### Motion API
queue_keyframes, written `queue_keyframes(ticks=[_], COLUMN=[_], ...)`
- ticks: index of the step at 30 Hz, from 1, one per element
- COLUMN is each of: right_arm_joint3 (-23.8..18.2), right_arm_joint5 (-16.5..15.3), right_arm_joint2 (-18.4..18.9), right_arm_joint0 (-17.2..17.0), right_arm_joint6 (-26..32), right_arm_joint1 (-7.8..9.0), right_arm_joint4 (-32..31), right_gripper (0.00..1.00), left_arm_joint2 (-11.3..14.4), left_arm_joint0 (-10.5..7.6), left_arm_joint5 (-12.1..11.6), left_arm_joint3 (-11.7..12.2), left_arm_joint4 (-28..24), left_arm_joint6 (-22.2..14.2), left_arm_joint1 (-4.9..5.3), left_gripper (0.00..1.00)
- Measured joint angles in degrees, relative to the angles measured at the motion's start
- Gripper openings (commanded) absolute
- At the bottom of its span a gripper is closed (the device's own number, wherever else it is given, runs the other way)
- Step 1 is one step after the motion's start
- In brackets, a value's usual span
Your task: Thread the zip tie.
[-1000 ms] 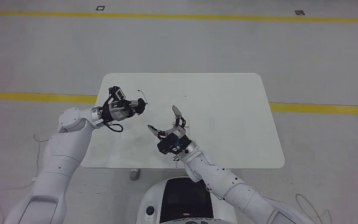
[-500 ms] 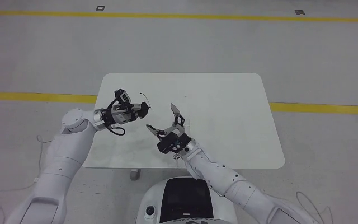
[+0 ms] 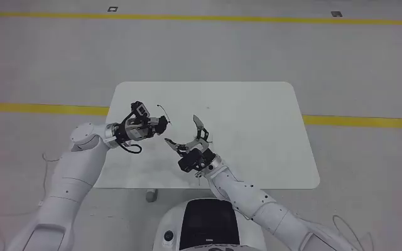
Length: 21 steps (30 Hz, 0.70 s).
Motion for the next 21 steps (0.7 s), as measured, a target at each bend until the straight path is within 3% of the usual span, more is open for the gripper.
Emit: queue_keyframes(ticks=[4, 21], right_arm_joint3=[0.4, 3.4], right_arm_joint5=[0.1, 0.1], right_arm_joint2=[0.6, -0.6], right_arm_joint0=[-0.2, 1.4], right_arm_joint6=[-0.9, -1.7], right_arm_joint1=[-0.33, -2.1], right_arm_joint4=[0.0, 0.0], right_gripper=[0.43, 0.35], left_arm_joint2=[-0.1, 0.0], left_arm_joint0=[0.25, 0.26], left_arm_joint5=[-0.3, -0.2], left_arm_joint3=[-0.1, -0.2], left_arm_joint4=[0.2, 0.1], left_arm_joint6=[0.0, 0.0], left_arm_joint1=[0.28, 0.29], left_gripper=[0.0, 0.0])
